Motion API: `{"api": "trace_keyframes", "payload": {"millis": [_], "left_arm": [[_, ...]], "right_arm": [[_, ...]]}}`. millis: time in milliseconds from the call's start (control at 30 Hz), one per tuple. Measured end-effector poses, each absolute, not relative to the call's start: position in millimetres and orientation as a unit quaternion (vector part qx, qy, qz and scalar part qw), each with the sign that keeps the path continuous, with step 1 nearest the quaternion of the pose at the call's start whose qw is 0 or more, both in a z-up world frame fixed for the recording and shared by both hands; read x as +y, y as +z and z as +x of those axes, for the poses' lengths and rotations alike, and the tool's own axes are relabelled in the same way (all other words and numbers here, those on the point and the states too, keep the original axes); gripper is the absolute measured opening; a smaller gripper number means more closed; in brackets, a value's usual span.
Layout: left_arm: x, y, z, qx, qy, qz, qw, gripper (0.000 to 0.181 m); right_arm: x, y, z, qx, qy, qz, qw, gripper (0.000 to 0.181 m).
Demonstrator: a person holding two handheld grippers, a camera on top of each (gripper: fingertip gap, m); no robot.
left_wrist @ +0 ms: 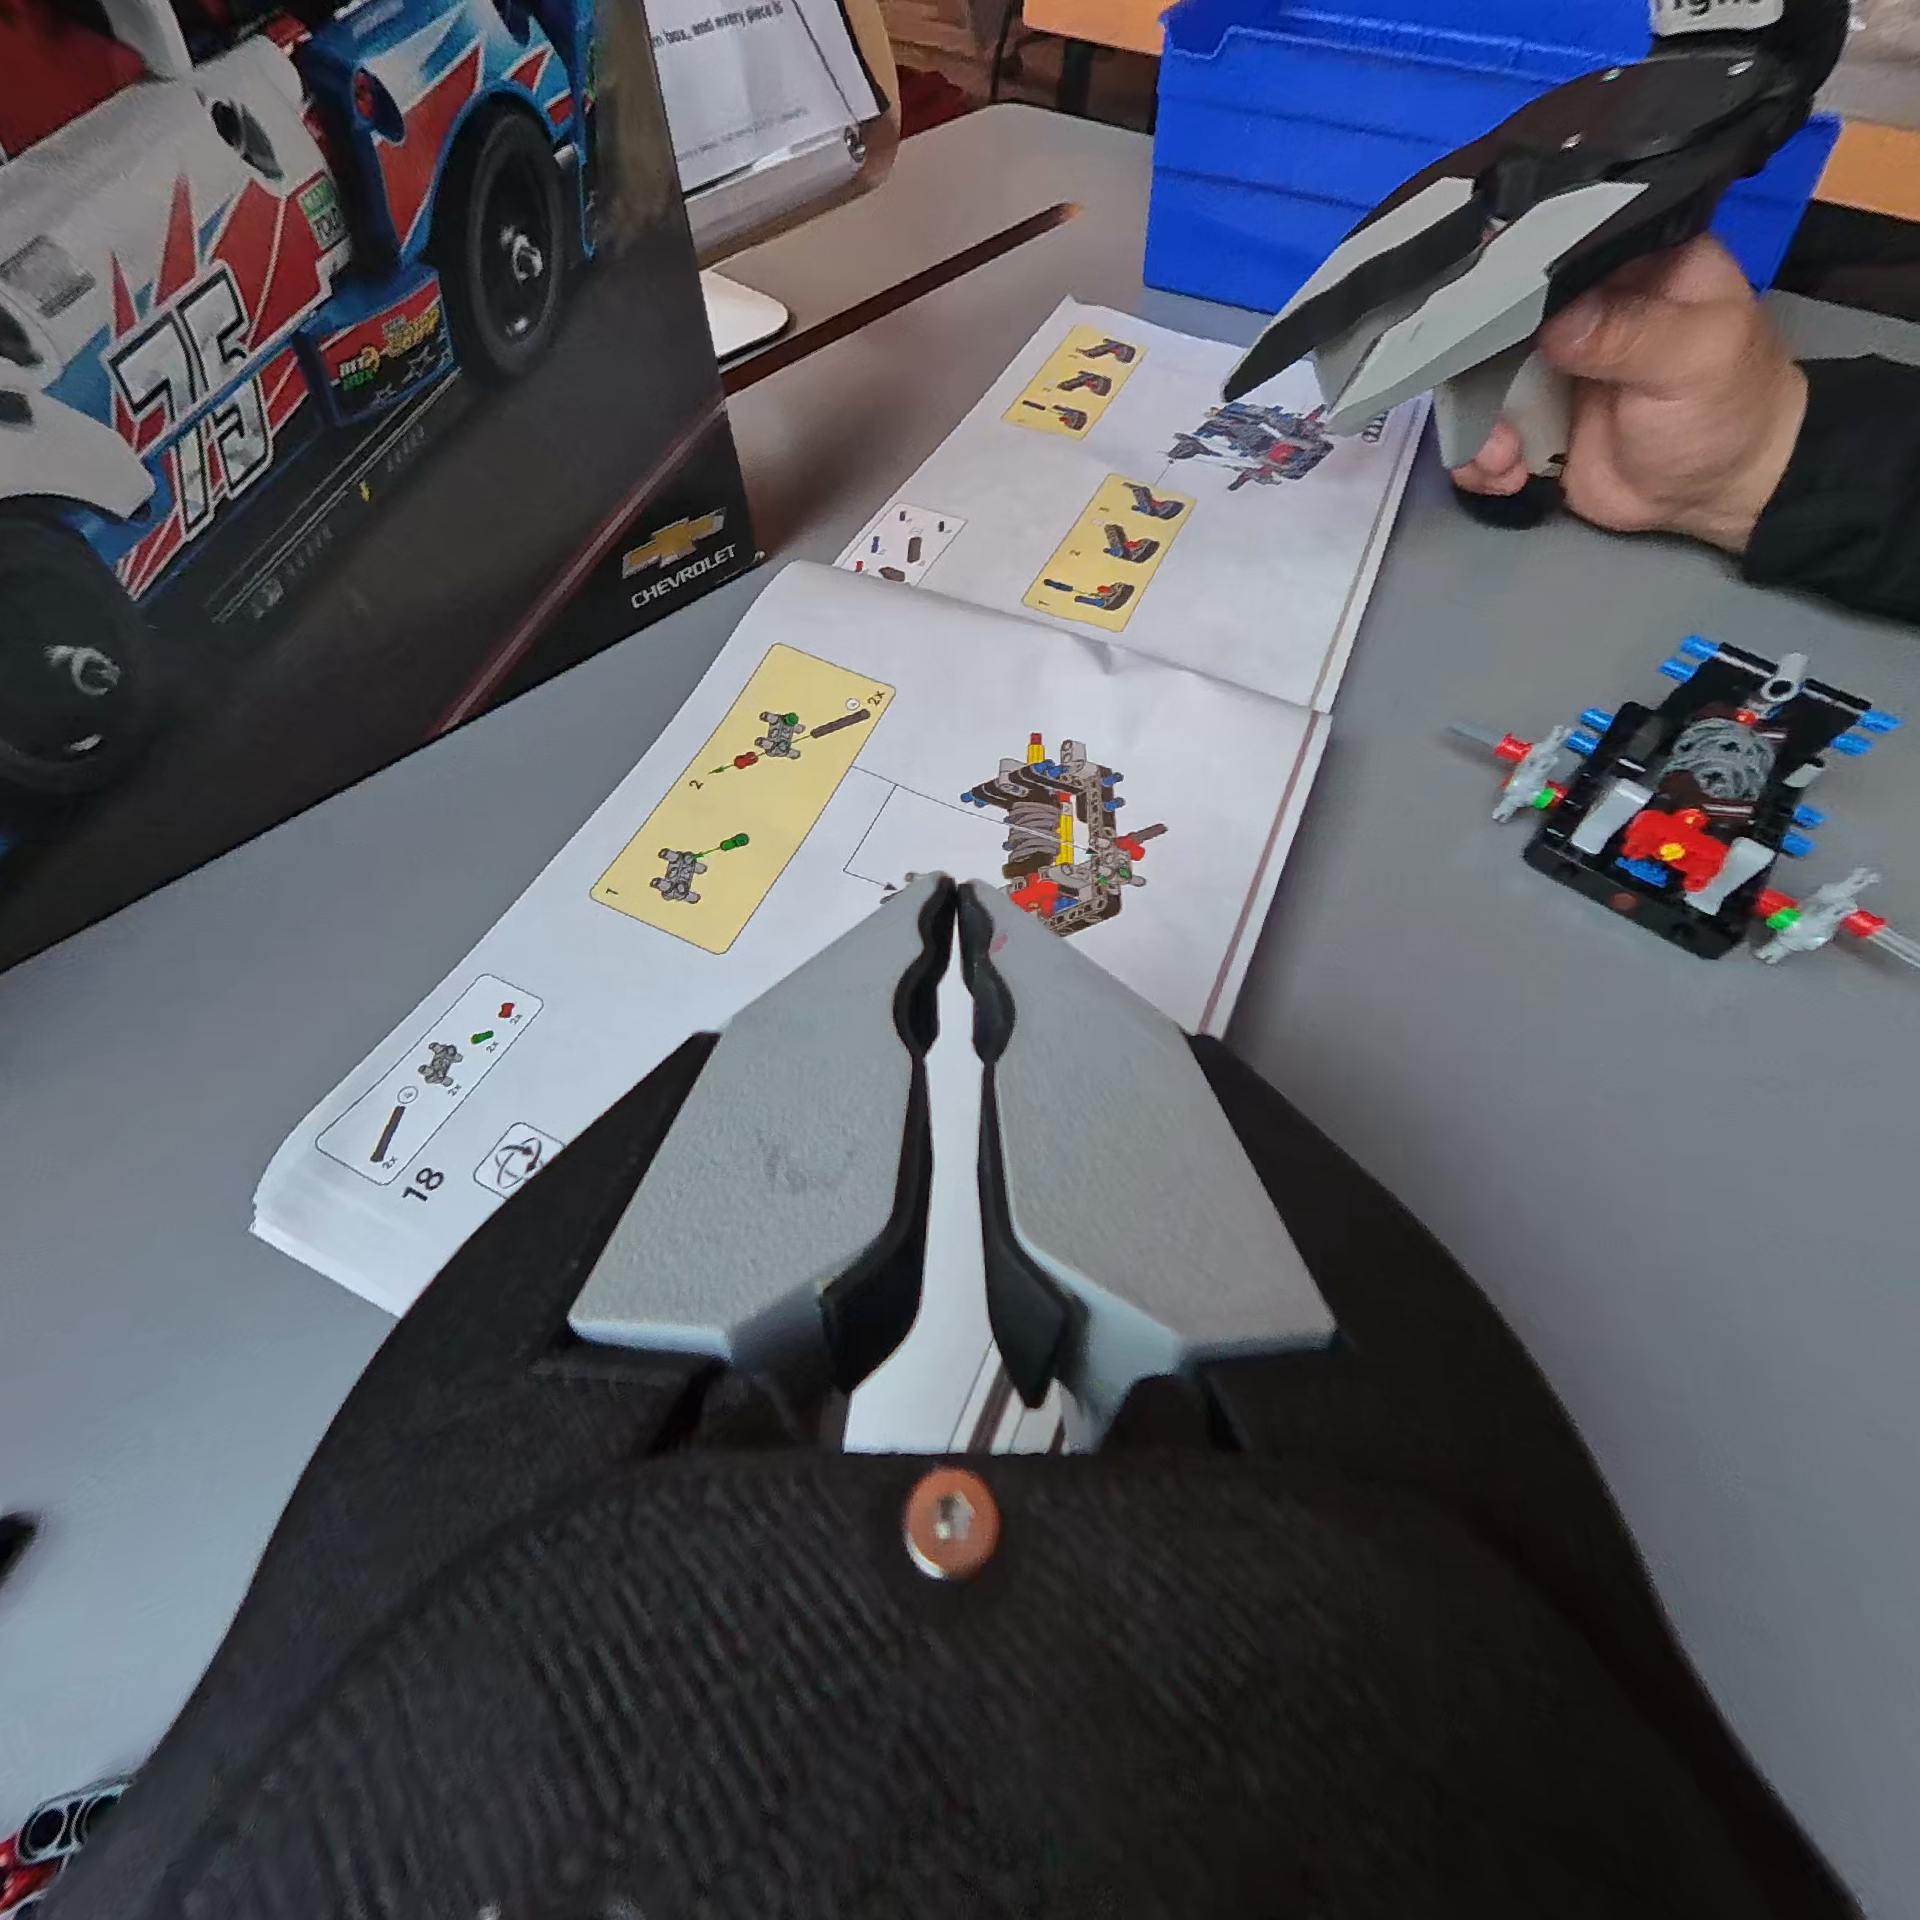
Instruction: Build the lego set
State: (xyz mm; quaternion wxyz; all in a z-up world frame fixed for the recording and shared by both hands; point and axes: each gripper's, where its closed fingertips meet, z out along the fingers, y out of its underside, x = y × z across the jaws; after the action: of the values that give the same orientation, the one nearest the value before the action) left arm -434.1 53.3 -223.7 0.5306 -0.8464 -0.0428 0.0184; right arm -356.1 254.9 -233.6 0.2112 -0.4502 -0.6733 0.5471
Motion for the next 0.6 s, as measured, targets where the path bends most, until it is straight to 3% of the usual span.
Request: {"api": "trace_keyframes", "payload": {"millis": [600], "left_arm": [[67.2,-209.4,-439.4,-0.079,0.09,-0.823,0.555,0.0]], "right_arm": [[258.4,-229.3,-354.8,-0.663,0.562,-0.448,0.209,0.049]]}}
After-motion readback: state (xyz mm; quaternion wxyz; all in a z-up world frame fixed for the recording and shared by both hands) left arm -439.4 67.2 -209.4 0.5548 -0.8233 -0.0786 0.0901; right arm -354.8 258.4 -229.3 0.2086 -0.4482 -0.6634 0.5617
